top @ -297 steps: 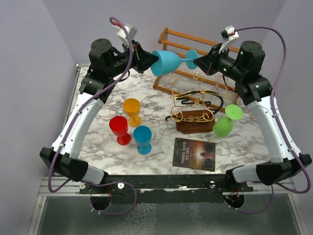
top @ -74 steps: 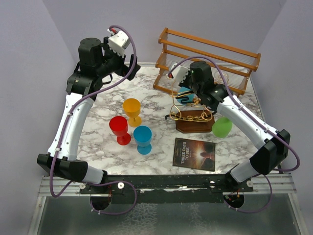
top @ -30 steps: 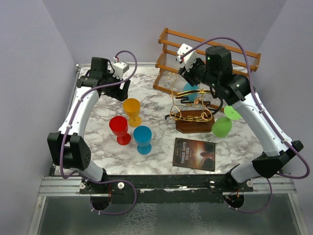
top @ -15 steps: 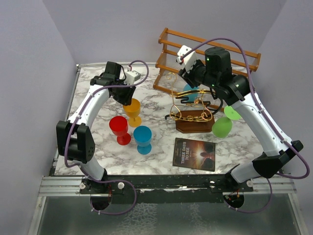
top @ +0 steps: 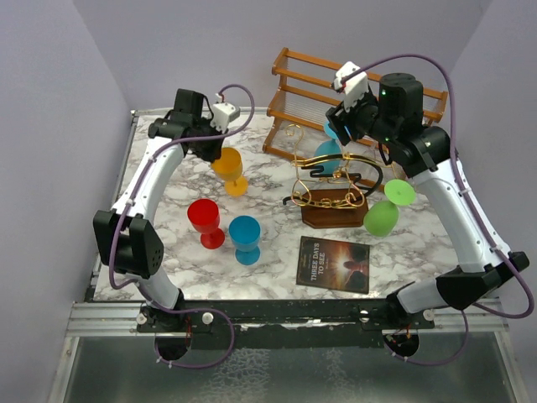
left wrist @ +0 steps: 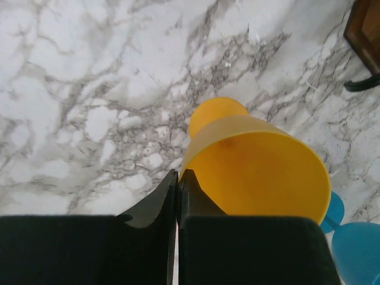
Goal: Place the wine glass upside down on the wine glass rack
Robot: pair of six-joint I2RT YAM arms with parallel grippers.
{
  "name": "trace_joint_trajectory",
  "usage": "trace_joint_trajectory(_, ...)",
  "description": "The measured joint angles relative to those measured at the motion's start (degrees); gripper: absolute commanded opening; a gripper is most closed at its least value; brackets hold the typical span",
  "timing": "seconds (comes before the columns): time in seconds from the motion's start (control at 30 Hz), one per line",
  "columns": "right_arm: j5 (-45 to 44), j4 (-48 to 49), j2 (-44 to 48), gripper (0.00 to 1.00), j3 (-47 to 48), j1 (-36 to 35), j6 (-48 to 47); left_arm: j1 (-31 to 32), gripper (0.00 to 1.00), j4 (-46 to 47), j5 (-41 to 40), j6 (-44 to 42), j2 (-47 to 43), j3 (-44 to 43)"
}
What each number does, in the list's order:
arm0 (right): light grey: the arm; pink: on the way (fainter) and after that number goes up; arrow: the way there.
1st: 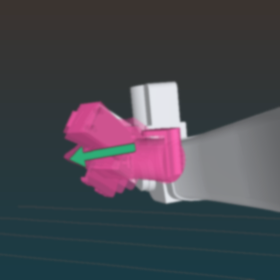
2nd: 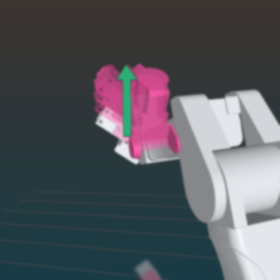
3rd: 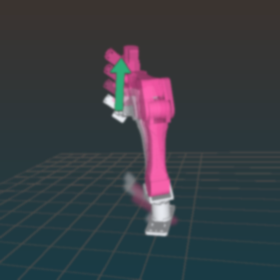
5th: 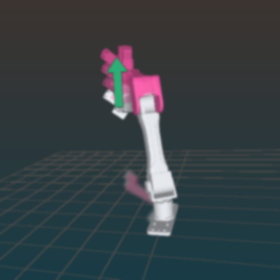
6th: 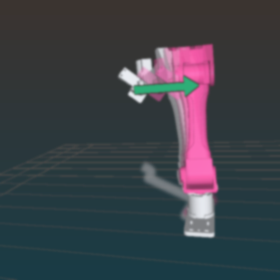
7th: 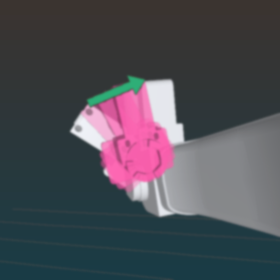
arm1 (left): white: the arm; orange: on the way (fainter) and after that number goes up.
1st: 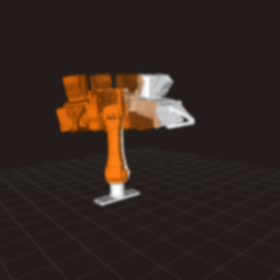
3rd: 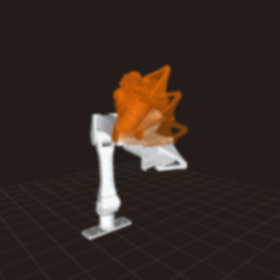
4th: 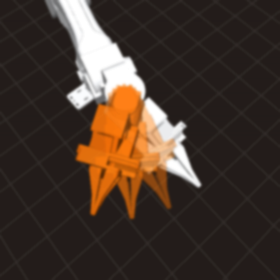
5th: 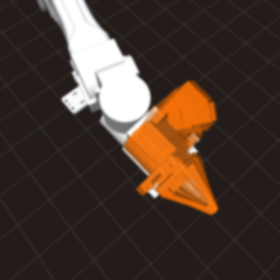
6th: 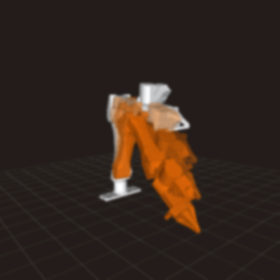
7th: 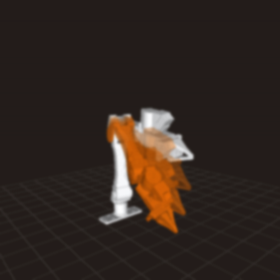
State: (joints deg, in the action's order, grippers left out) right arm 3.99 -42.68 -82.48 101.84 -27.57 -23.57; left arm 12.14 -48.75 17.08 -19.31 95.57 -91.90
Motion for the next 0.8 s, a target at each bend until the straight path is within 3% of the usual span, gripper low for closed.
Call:
trace_joint_trajectory(0.3,3.17,0.85,1.55,0.71,1.11,3.19,5.22,0.0,0.0,1.36,0.02,4.07,-3.52,-14.27)
trace_joint_trajectory(0.47,7.13,2.32,1.49,0.76,2.95,3.19,7.69,0.0,0.0,6.75,0.46,9.86,-7.69,-17.44)
trace_joint_trajectory(0.8,17.46,9.88,-2.16,0.68,4.55,3.19,19.98,0.0,0.0,20.98,5.97,25.24,-13.86,-16.39)
